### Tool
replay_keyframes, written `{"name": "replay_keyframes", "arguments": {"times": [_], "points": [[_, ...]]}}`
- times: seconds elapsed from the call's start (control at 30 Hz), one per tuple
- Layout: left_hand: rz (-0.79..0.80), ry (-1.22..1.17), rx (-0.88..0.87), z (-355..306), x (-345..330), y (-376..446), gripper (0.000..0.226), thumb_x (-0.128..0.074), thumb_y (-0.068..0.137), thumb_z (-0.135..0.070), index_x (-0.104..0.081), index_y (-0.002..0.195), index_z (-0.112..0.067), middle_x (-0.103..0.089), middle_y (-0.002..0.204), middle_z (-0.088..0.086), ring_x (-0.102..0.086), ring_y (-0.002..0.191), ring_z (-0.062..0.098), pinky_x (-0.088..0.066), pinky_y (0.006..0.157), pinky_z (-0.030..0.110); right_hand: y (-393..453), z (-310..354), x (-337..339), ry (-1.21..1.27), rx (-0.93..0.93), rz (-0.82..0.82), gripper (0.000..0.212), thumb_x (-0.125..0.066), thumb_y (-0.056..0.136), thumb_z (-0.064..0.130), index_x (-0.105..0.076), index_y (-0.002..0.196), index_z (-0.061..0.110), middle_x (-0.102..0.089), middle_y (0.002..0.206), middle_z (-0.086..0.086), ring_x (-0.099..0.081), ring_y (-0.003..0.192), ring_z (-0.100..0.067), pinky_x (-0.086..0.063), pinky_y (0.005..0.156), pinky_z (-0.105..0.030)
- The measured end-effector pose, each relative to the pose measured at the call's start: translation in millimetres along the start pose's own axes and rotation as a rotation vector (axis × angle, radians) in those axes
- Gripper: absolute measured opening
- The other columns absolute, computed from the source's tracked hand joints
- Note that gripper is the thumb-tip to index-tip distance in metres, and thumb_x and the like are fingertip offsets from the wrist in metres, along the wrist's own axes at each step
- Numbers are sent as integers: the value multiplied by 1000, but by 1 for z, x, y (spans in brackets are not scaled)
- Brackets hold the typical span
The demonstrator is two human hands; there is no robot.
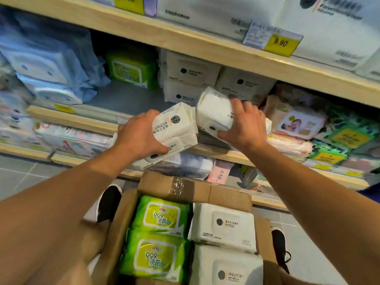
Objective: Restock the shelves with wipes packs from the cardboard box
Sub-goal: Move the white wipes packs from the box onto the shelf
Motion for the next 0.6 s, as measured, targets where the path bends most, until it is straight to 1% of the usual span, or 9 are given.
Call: {"name": "replay_keyframes", "arguments": {"times": [0.1, 0.17, 0.27, 0.37, 0.43, 0.5, 0.6], "points": [[12, -6, -27, -2, -5, 19, 85, -85, 47, -44, -45, 120, -31, -58, 106, -3, -56, 99, 25, -45, 86, 46, 33, -4, -19, -18, 0, 24, 99, -80, 67, 47, -24, 147, 29, -49, 132, -12, -51, 115, -35, -39, 101, -46], [22, -9, -41, -4, -8, 28, 84, -85, 48, -43, -45, 120, -31, -56, 103, -4, -55, 98, 25, -45, 86, 47, 50, -10, -34, -44, 19, 24, 98, -80, 67, 45, -25, 147, 29, -47, 135, -10, -46, 119, -33, -34, 107, -42], [29, 1, -56, -4, -13, 37, 82, -84, 48, -44, -45, 119, -32, -54, 100, -5, -53, 97, 24, -43, 86, 47, 75, -24, -57, -72, 22, 49, 101, -81, 67, 43, -25, 149, 28, -44, 139, -10, -42, 124, -32, -28, 110, -40], [32, -3, -56, 0, -14, 42, 83, -84, 47, -46, -44, 118, -34, -54, 102, -6, -52, 97, 23, -43, 87, 46, 90, -41, -81, -131, -7, 115, 101, -81, 69, 42, -22, 150, 28, -40, 143, -8, -36, 131, -32, -24, 112, -45], [38, -8, -55, 0, -13, 43, 83, -84, 47, -46, -43, 118, -35, -53, 101, -7, -52, 97, 22, -43, 88, 46, 88, -48, -92, -200, -51, 85, 94, -77, 71, 40, -23, 147, 30, -36, 144, -5, -31, 134, -32, -22, 111, -50], [32, -9, -50, -1, -13, 43, 83, -84, 46, -46, -43, 118, -35, -53, 101, -7, -52, 97, 22, -44, 88, 46, 84, -51, -96, -231, -87, 64, 89, -74, 74, 40, -22, 146, 32, -32, 147, -4, -27, 137, -32, -18, 113, -51], [19, -16, -52, -1, -14, 40, 84, -84, 46, -46, -43, 118, -35, -54, 102, -6, -53, 97, 23, -44, 88, 47, 79, -50, -92, -227, -108, 83, 91, -72, 76, 41, -18, 148, 32, -25, 153, -3, -19, 141, -34, -12, 116, -51]]}}
Point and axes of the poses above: each hand's wrist, its own y-axis towards the middle knuckle, its own x-axis out of the back of the hand, z = x × y, the point moved 2 cm from there along y, towards the middle knuckle
